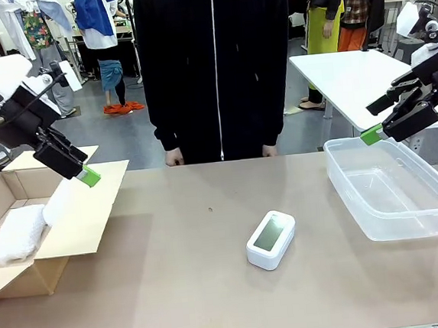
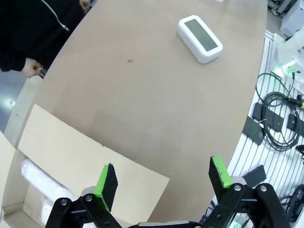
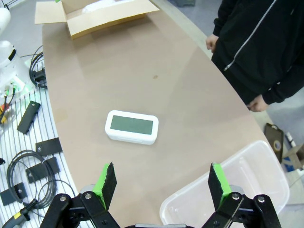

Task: Separate and place wrapped and unwrapped clocks.
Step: Pick up the Digital clock indicated by the person.

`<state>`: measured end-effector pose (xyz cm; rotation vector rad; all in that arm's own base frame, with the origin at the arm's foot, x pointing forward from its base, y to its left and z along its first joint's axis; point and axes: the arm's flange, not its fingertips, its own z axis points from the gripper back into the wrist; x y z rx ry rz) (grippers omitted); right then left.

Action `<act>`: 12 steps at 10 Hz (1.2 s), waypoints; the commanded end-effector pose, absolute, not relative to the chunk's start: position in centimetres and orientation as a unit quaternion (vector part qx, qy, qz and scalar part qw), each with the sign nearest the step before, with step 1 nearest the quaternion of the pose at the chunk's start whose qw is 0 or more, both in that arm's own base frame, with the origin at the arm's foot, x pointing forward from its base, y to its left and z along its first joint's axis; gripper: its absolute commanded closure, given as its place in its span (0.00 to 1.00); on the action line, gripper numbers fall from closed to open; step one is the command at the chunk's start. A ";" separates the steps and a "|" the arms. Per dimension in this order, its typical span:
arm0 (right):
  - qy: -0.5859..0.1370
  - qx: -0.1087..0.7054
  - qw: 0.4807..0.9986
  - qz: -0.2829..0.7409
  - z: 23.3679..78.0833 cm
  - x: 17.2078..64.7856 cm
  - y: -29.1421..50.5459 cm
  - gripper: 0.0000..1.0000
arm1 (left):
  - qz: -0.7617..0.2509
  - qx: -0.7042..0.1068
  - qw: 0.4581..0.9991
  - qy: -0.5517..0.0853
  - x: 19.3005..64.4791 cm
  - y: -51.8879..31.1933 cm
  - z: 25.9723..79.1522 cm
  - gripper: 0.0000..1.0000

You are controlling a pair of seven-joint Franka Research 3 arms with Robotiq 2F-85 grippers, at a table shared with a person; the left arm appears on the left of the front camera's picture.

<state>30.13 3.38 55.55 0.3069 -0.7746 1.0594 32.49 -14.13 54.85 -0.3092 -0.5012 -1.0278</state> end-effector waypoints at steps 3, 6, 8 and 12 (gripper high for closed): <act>-0.360 0.154 0.777 0.494 55.4 30.3 3.3 0.00 | -0.508 -0.184 0.794 -0.277 31.4 -13.5 55.2 0.00; -0.360 0.154 0.777 0.494 55.4 30.3 3.3 0.00 | -0.478 -0.174 0.810 -0.292 32.3 -13.8 54.5 0.00; -0.360 0.154 0.777 0.494 55.4 30.3 3.3 0.00 | -0.491 -0.166 0.809 -0.277 31.6 -13.7 56.0 0.00; -0.360 0.154 0.777 0.494 55.4 30.3 3.3 0.00 | -0.491 -0.166 0.809 -0.277 31.6 -13.7 56.0 0.00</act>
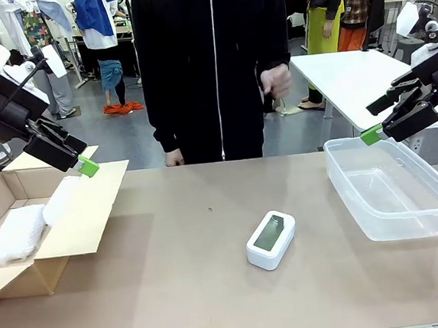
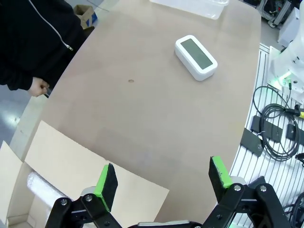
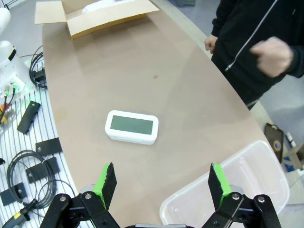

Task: Separate and place wrapped and unwrapped clocks.
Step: Pick up the Digital clock indicated by the person.

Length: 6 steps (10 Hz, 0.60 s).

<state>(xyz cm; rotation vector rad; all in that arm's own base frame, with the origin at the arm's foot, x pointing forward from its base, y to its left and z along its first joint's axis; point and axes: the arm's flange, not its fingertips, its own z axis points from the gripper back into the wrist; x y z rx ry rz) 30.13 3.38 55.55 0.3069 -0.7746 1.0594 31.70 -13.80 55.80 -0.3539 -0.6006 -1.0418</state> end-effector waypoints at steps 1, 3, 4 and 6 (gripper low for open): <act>-0.360 0.154 0.777 0.494 55.4 30.3 3.3 0.00 | -0.491 -0.166 0.809 -0.277 31.6 -13.7 56.0 0.00; -0.360 0.154 0.777 0.494 55.4 30.3 3.3 0.00 | -0.491 -0.166 0.809 -0.277 31.6 -13.7 56.0 0.00; -0.360 0.154 0.777 0.494 55.4 30.3 3.3 0.00 | -0.491 -0.166 0.809 -0.277 31.6 -13.7 56.0 0.00; -0.360 0.154 0.777 0.494 55.4 30.3 3.3 0.00 | -0.491 -0.166 0.809 -0.277 31.6 -13.7 56.0 0.00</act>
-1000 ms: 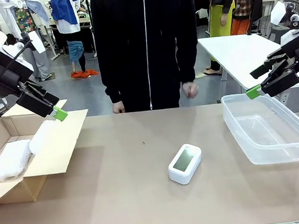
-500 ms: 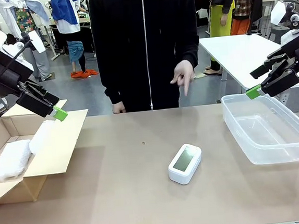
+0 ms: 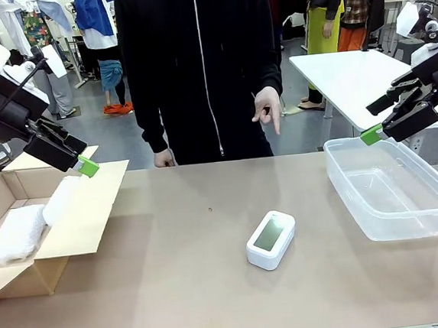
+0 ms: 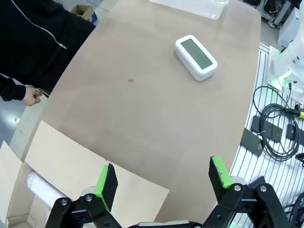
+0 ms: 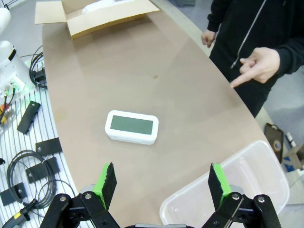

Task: Separate and place wrapped and unwrapped clocks.
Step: Pick up the Digital clock indicated by the person.

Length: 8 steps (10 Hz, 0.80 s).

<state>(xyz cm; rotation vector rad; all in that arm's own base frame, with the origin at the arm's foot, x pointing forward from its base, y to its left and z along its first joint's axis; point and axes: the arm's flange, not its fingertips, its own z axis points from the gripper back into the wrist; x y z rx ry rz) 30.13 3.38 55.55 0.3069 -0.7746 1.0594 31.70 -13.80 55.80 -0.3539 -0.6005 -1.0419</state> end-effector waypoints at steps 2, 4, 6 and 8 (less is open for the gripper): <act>-0.360 0.154 0.777 0.494 55.4 30.3 3.3 0.00 | -0.491 -0.166 0.809 -0.277 31.6 -13.7 56.0 0.00; -0.360 0.154 0.777 0.494 55.4 30.3 3.3 0.00 | -0.491 -0.166 0.809 -0.277 31.6 -13.7 56.0 0.00; -0.360 0.154 0.777 0.494 55.4 30.3 3.3 0.00 | -0.491 -0.166 0.809 -0.277 31.6 -13.7 56.0 0.00; -0.360 0.154 0.777 0.494 55.4 30.3 3.3 0.00 | -0.491 -0.166 0.809 -0.277 31.6 -13.7 56.0 0.00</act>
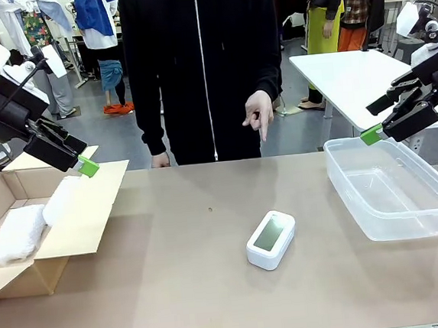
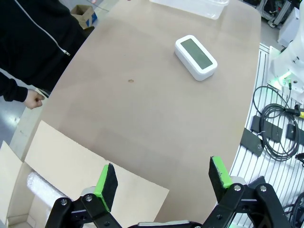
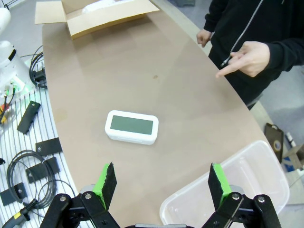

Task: Separate and place wrapped and unwrapped clocks.
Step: Pick up the Digital clock indicated by the person.

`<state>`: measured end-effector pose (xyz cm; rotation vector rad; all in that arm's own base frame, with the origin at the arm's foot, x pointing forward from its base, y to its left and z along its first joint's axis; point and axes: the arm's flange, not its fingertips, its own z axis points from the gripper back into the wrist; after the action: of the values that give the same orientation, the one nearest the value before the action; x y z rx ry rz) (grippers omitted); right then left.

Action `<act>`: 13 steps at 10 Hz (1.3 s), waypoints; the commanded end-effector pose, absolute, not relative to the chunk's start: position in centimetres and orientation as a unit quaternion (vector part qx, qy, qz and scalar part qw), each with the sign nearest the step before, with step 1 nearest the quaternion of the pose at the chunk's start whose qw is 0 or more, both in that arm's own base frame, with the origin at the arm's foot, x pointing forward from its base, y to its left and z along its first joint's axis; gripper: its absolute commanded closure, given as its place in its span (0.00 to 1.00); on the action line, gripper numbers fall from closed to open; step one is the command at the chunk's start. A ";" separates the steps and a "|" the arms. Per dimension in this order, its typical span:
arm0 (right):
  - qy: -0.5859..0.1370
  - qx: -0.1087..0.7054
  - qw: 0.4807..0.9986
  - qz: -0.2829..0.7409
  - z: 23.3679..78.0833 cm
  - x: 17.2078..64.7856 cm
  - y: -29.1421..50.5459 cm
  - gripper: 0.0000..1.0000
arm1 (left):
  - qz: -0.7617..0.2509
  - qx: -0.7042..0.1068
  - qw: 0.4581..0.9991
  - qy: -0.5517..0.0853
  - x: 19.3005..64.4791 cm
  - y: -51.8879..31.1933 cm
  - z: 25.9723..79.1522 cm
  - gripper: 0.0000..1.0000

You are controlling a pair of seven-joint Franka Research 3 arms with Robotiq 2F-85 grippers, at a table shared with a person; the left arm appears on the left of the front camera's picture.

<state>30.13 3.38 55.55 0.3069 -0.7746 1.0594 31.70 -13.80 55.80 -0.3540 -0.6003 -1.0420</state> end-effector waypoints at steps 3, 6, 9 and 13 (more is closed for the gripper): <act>-0.360 0.154 0.777 0.494 55.4 30.3 3.3 0.00 | -0.491 -0.166 0.809 -0.277 31.6 -13.7 56.0 0.00; -0.360 0.154 0.777 0.494 55.4 30.3 3.3 0.00 | -0.491 -0.166 0.809 -0.277 31.6 -13.7 56.0 0.00; -0.360 0.154 0.777 0.494 55.4 30.3 3.3 0.00 | -0.491 -0.166 0.809 -0.277 31.6 -13.7 56.0 0.00; -0.360 0.154 0.777 0.494 55.4 30.3 3.3 0.00 | -0.491 -0.166 0.809 -0.277 31.6 -13.7 56.0 0.00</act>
<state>30.13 3.38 55.55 0.3069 -0.7746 1.0594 31.69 -13.80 55.80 -0.3540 -0.6002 -1.0420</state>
